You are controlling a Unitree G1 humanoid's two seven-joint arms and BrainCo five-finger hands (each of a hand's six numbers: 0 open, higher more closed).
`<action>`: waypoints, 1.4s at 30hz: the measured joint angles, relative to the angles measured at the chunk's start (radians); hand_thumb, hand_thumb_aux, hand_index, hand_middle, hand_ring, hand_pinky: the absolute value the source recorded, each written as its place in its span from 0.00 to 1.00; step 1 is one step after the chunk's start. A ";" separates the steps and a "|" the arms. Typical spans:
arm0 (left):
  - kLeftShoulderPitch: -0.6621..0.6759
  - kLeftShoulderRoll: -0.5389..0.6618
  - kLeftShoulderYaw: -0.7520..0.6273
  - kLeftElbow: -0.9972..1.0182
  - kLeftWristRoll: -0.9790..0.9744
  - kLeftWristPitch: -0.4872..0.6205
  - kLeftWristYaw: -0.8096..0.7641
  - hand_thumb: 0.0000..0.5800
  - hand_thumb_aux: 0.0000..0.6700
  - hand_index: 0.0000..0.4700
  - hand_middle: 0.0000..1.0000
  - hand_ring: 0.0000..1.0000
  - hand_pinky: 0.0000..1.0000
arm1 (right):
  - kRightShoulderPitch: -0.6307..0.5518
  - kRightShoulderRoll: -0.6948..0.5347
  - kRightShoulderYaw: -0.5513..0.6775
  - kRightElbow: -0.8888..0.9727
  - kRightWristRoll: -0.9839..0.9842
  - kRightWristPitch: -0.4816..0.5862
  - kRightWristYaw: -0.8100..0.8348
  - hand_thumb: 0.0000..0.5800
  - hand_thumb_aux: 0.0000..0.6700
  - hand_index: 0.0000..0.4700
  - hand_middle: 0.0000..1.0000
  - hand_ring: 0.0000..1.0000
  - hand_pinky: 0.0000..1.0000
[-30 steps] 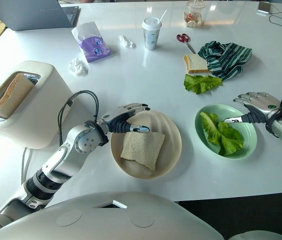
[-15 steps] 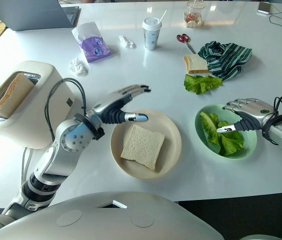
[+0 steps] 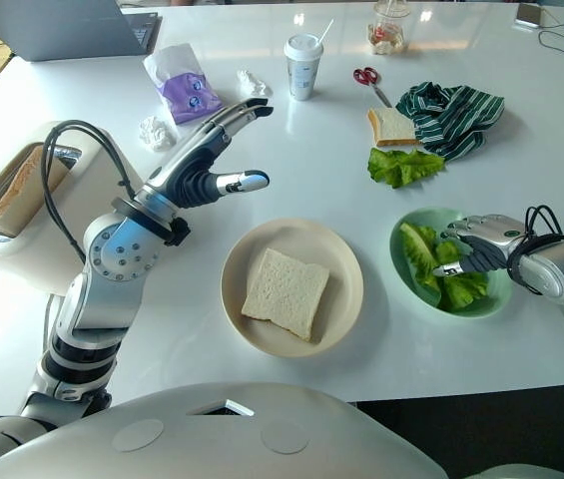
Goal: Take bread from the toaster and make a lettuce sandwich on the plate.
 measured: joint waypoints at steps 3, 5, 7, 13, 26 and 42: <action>0.001 -0.004 -0.005 0.001 0.000 -0.007 0.001 0.00 0.00 0.00 0.00 0.00 0.00 | -0.037 0.006 0.023 0.025 -0.010 -0.010 -0.020 0.75 0.50 0.50 0.00 0.00 0.00; 0.002 -0.005 -0.005 0.004 0.002 -0.011 0.003 0.00 0.00 0.00 0.00 0.00 0.00 | -0.055 0.011 0.040 0.031 -0.020 -0.015 -0.025 0.85 0.61 0.61 0.00 0.00 0.00; 0.003 -0.005 -0.004 0.005 0.007 -0.014 0.004 0.00 0.00 0.00 0.00 0.00 0.00 | -0.069 0.015 0.053 0.033 -0.029 -0.017 -0.029 0.92 0.73 0.73 0.00 0.00 0.00; 0.005 -0.002 -0.002 0.010 0.019 -0.027 0.015 0.00 0.00 0.00 0.00 0.00 0.00 | -0.098 0.031 0.083 0.048 -0.043 -0.027 -0.065 1.00 1.00 1.00 0.00 0.00 0.00; 0.006 0.001 0.005 0.039 0.047 -0.064 0.051 0.00 0.00 0.00 0.00 0.00 0.00 | -0.116 0.045 0.089 0.050 -0.036 -0.077 -0.127 1.00 1.00 1.00 1.00 1.00 1.00; 0.004 0.003 0.038 0.066 0.075 -0.125 0.110 0.00 0.00 0.00 0.00 0.00 0.00 | -0.136 0.044 0.019 0.025 -0.008 -0.106 -0.175 1.00 1.00 1.00 1.00 1.00 1.00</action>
